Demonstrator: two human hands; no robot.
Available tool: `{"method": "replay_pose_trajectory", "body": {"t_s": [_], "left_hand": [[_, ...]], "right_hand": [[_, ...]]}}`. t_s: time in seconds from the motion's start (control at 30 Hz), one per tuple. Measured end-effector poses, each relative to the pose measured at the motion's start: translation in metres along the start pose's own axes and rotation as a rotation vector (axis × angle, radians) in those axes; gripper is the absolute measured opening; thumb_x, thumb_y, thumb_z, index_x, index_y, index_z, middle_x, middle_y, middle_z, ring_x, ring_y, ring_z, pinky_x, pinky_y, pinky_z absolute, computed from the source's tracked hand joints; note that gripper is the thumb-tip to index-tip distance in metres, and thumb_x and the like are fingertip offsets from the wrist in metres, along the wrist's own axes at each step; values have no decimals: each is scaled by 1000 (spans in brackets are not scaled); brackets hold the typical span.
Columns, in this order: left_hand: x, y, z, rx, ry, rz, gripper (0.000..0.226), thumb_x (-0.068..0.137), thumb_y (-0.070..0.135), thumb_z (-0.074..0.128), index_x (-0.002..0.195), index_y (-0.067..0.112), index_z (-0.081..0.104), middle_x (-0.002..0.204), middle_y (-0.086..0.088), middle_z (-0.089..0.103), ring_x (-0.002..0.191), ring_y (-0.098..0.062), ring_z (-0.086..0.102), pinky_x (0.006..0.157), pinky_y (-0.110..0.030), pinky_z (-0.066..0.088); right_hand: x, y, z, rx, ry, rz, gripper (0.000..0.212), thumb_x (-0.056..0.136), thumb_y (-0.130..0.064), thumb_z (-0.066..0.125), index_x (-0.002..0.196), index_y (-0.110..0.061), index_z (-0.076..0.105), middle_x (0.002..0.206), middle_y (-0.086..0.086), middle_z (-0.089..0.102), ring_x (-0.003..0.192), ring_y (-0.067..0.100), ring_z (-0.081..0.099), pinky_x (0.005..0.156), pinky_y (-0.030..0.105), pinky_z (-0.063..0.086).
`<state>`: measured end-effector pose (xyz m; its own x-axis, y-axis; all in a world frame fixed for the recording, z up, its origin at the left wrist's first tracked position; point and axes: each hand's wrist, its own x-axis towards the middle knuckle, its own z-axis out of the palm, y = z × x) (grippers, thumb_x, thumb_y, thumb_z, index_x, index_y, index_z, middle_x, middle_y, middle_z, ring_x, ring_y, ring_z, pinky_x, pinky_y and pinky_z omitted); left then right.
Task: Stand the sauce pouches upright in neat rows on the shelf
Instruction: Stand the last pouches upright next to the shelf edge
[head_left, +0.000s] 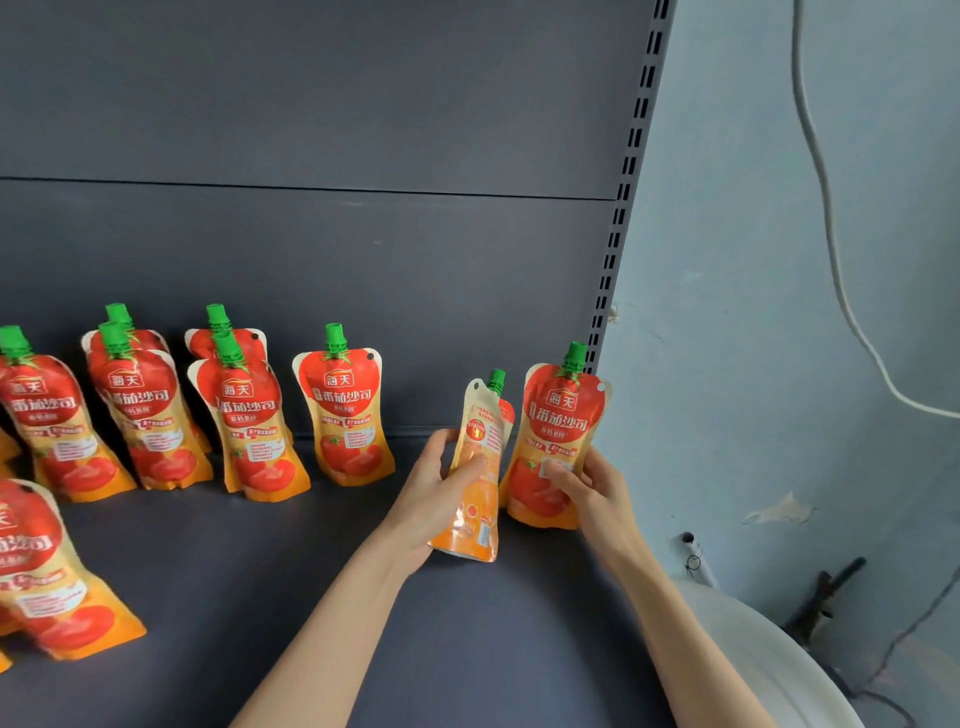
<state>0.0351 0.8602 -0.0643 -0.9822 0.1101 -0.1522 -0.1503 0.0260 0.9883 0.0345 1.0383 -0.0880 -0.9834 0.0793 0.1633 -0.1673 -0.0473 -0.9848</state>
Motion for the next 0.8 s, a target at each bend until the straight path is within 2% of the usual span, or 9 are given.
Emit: {"method": "replay_pose_trajectory", "body": {"t_s": [0.1, 0.2, 0.3, 0.4, 0.5, 0.57, 0.63, 0.7, 0.8], "left_hand": [[0, 5, -5, -23, -11, 39, 41, 93, 43, 47, 132, 36, 36, 121, 2, 58, 98, -17, 67, 78, -37, 56], [-3, 12, -6, 4, -19, 48, 41, 95, 51, 31, 135, 39, 29, 124, 0, 57, 95, -11, 66, 76, -30, 52], [-2, 12, -7, 25, 14, 79, 47, 97, 48, 29, 141, 35, 28, 134, 1, 50, 109, -11, 57, 94, -33, 45], [1, 15, -10, 46, 57, 154, 36, 94, 46, 40, 130, 41, 37, 131, 13, 49, 122, -9, 46, 104, -33, 38], [9, 15, -15, 155, 147, 262, 48, 91, 36, 54, 135, 34, 35, 121, 21, 48, 117, -1, 43, 97, -23, 34], [15, 9, -18, 211, 226, 305, 67, 85, 34, 65, 142, 25, 32, 130, 11, 49, 120, -7, 47, 99, -27, 39], [20, 2, -19, 237, 316, 324, 70, 76, 32, 74, 135, 19, 39, 124, 2, 54, 112, -12, 54, 91, -27, 47], [19, 0, -19, 232, 398, 338, 64, 71, 30, 78, 122, 20, 42, 115, 4, 54, 101, -9, 55, 75, -16, 46], [17, -4, -20, 204, 401, 347, 66, 69, 25, 81, 116, 25, 35, 110, 8, 50, 93, -1, 52, 69, -10, 40]], "right_hand": [[5, -1, 5, 27, 10, 27, 19, 89, -9, 58, 100, -23, 59, 98, -4, 69, 90, 12, 66, 77, 26, 52], [11, -1, 12, 23, 12, 26, 19, 90, -11, 57, 104, -24, 56, 103, 0, 67, 94, 17, 65, 80, 31, 53], [17, -1, 19, 10, -23, -5, 16, 90, -10, 57, 103, -20, 56, 101, 3, 68, 91, 16, 66, 80, 30, 54], [22, -3, 25, 7, -55, -23, 16, 89, -4, 57, 101, -16, 56, 94, 1, 68, 80, 6, 66, 69, 18, 53], [26, -5, 28, 12, -81, -12, 20, 88, -2, 57, 101, -18, 57, 95, 1, 68, 79, 4, 66, 67, 16, 52], [30, -5, 28, 29, -92, 9, 19, 89, -4, 56, 101, -19, 58, 97, 3, 68, 85, 10, 66, 72, 19, 53], [32, -4, 27, 49, -99, 46, 18, 91, -9, 55, 106, -18, 58, 101, 1, 69, 92, 16, 65, 79, 25, 52], [32, -3, 26, 53, -111, 62, 20, 91, -14, 55, 112, -16, 57, 105, 1, 68, 97, 17, 65, 82, 27, 52], [26, 3, 26, -19, -139, 37, 29, 86, -11, 63, 113, -17, 55, 104, -3, 68, 90, 4, 67, 74, 17, 53]]}}
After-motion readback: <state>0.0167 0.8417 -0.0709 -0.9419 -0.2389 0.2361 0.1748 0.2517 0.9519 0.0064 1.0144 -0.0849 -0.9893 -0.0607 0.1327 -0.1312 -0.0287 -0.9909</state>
